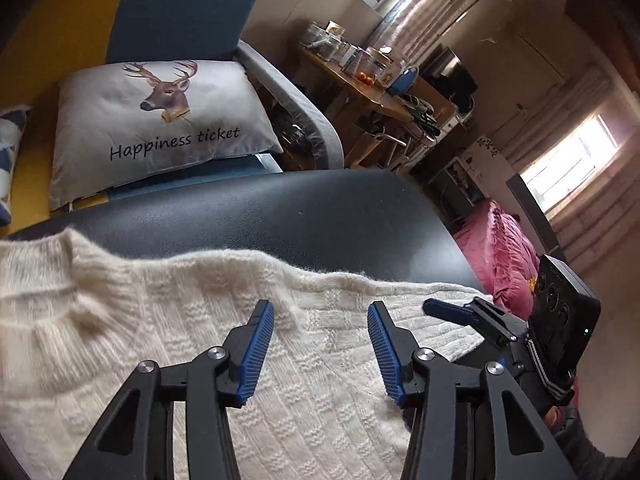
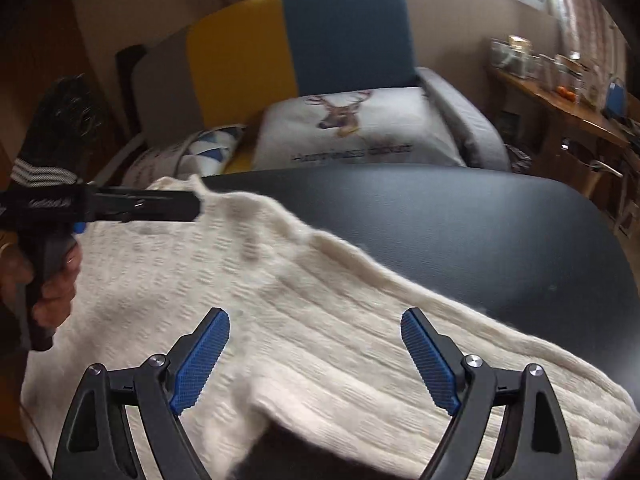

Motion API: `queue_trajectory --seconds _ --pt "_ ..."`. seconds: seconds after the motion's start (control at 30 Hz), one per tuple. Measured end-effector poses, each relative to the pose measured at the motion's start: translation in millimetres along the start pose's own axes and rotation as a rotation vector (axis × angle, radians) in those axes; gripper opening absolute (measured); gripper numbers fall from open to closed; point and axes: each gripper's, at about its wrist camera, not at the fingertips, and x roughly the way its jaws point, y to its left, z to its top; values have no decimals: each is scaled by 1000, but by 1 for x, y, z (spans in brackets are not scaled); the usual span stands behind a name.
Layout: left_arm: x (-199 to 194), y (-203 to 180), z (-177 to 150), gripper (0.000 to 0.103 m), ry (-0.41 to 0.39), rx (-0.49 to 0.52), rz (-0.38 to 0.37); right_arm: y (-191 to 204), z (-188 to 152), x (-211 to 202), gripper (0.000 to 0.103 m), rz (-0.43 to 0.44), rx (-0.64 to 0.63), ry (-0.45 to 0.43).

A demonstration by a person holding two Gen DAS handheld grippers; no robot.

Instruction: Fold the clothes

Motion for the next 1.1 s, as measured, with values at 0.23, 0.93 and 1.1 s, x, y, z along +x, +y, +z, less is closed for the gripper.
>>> queue_trajectory --seconds 0.23,0.93,1.1 --pt "58 20 19 9 125 96 292 -9 14 58 90 49 16 74" --pt "-33 -3 -60 22 -59 42 265 -49 -48 -56 61 152 347 -112" --pt "-74 -40 -141 38 -51 113 235 -11 -98 -96 62 318 342 -33"
